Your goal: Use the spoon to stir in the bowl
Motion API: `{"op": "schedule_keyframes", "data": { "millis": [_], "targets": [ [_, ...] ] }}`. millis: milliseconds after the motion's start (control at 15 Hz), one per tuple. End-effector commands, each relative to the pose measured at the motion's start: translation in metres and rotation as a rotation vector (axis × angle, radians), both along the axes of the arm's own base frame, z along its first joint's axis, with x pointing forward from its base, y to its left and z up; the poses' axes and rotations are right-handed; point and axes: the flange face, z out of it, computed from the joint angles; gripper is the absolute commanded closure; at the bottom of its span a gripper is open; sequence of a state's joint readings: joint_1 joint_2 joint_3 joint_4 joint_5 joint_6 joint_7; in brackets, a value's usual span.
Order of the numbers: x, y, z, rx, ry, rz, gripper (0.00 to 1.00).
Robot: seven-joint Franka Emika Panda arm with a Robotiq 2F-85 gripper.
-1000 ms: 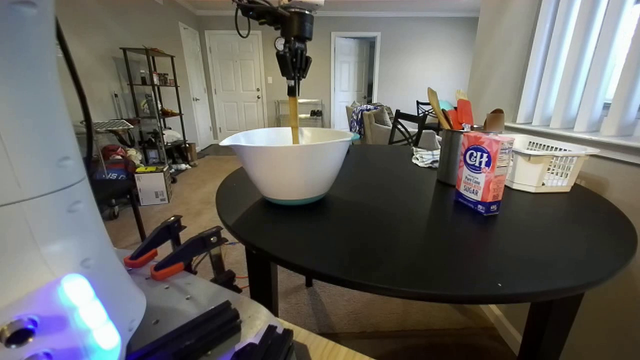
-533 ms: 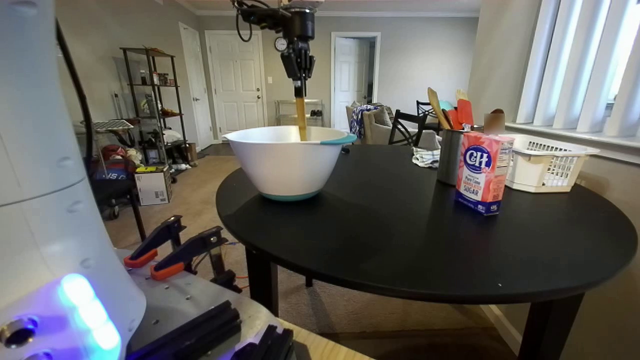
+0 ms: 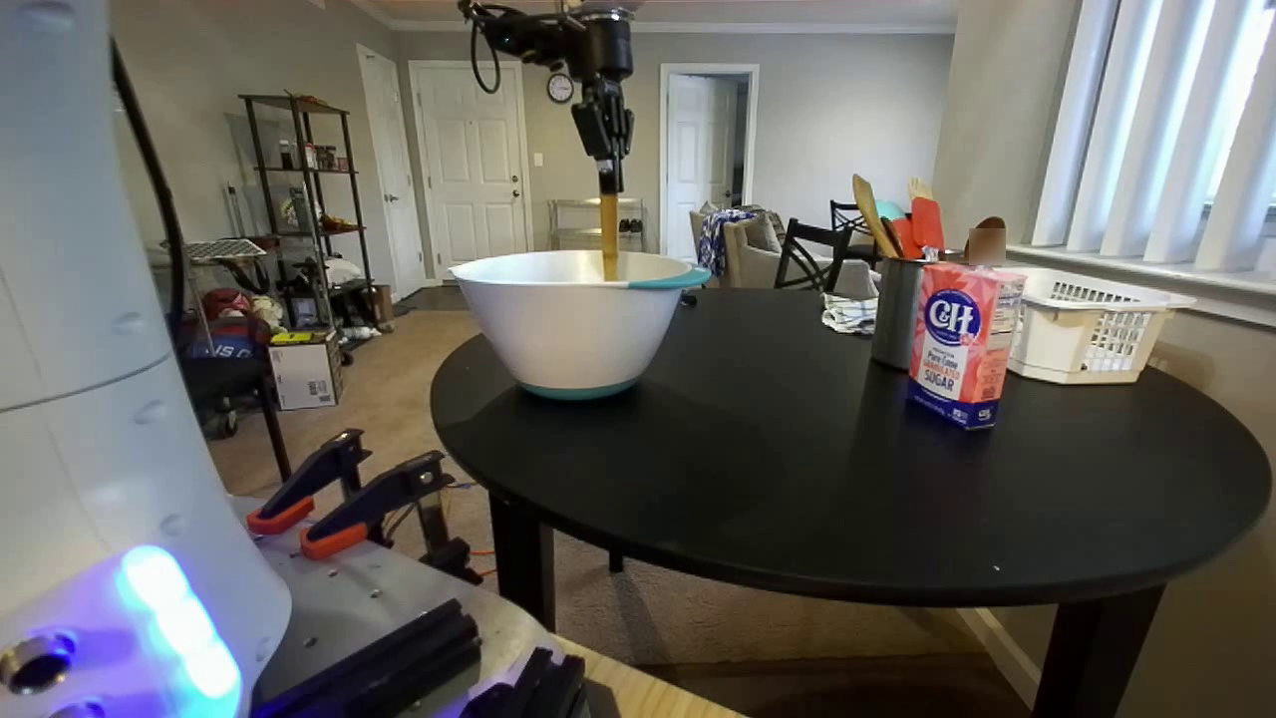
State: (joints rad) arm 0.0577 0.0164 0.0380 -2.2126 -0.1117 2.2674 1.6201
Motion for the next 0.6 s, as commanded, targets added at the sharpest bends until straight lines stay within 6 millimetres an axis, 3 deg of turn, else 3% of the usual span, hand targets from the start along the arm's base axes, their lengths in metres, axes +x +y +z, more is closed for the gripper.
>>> {"op": "schedule_keyframes", "data": {
  "millis": [0,533],
  "targets": [
    [-0.0095,-0.0142,-0.0061,-0.082,0.042,0.051,0.97],
    [-0.0181,-0.0164,-0.0043,-0.111,0.195,0.224,0.97]
  ]
}}
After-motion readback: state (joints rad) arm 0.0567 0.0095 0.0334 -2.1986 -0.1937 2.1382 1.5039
